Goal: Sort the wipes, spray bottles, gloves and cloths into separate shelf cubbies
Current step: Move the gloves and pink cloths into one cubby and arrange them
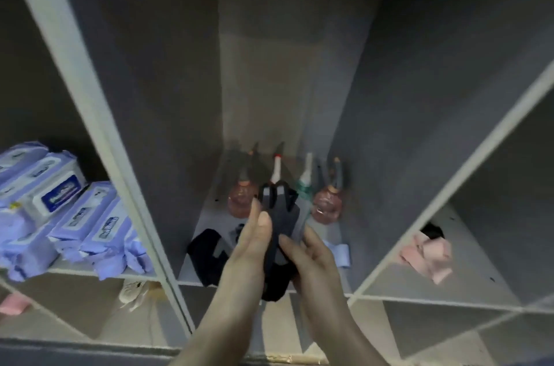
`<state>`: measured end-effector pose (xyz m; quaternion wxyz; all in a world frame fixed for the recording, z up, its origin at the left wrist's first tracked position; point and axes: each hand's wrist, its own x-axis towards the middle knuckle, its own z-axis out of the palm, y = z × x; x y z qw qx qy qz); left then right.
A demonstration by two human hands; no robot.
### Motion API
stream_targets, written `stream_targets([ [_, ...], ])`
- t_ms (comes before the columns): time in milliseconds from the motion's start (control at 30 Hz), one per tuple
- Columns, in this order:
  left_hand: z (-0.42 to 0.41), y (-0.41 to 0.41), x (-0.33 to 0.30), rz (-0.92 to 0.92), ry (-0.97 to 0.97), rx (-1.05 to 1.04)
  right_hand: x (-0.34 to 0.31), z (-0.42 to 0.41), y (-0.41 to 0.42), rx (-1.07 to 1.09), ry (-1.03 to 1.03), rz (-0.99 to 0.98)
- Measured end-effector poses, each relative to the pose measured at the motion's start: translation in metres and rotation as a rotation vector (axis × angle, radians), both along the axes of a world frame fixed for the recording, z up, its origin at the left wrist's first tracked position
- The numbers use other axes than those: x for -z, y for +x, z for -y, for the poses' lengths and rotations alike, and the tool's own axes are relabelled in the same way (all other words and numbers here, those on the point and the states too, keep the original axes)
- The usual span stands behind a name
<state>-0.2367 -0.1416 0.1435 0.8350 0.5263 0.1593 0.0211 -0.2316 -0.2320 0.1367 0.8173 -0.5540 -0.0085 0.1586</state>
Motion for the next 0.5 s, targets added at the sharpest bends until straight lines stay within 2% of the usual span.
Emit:
stream_targets([
  [67,0.006,-0.008,0.007,0.026,0.028,0.031,0.006,0.023,-0.003,0.109,0.076,-0.136],
  [133,0.012,-0.011,0.015,0.044,0.056,0.154,0.008,0.045,-0.008,0.201,0.212,-0.188],
  [233,0.031,-0.003,0.026,-0.033,0.079,0.376,0.013,0.079,-0.016,0.275,0.224,-0.153],
  [367,0.066,-0.006,0.034,0.003,0.24,0.356,0.02,0.105,-0.02,0.322,0.057,-0.048],
  [500,0.103,0.003,0.046,0.023,0.233,0.324,0.033,0.141,-0.013,0.369,0.053,-0.068],
])
